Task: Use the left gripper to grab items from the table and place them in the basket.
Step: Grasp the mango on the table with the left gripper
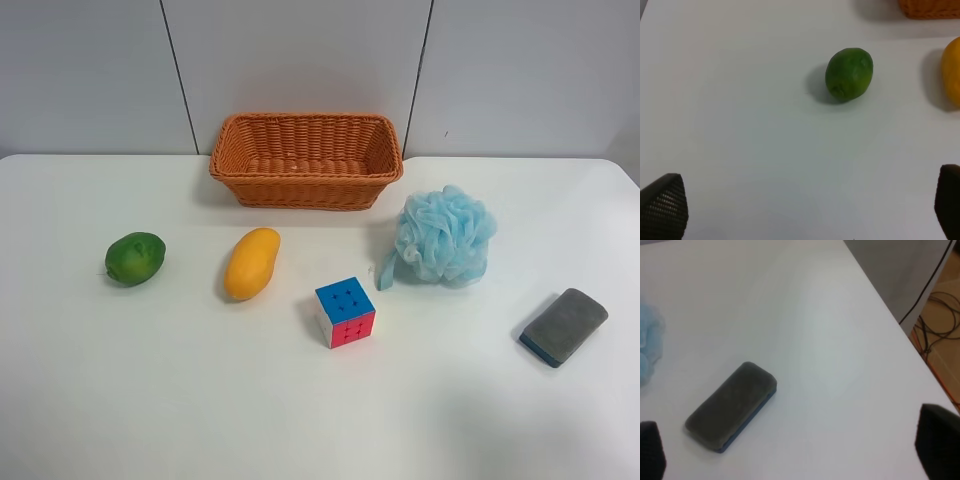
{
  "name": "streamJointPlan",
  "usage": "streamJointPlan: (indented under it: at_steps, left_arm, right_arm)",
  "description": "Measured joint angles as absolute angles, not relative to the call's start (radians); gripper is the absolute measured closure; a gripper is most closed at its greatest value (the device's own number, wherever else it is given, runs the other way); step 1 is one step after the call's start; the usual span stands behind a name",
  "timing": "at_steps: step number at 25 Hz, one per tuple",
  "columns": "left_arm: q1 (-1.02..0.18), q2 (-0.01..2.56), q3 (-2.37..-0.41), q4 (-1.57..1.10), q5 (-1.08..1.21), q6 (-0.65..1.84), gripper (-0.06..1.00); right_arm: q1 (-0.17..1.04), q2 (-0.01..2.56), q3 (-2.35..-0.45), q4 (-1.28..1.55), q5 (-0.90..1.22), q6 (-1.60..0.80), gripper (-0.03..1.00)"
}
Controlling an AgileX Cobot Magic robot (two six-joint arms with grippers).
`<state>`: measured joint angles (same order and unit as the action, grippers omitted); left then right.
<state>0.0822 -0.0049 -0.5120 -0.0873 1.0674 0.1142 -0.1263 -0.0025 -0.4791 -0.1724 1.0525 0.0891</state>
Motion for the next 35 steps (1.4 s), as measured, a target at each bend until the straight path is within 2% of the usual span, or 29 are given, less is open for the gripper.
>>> streamJointPlan:
  at_steps: [25,29,35]
  left_arm:
    - [0.082,-0.001,-0.522,-0.087,1.061,0.113,-0.05]
    - [0.082,0.121,-0.613,-0.089,1.060,0.112,-0.05]
    - [0.082,0.489,-0.811,-0.101,1.072,0.111,-0.05]
  right_arm:
    - [-0.126,-0.002,-0.479,-0.172,1.053,0.089,-0.02]
    - [-0.126,-0.002,-0.479,-0.172,1.053,0.089,-0.02]
    - [-0.126,-0.002,-0.479,-0.172,1.053,0.089,-0.02]
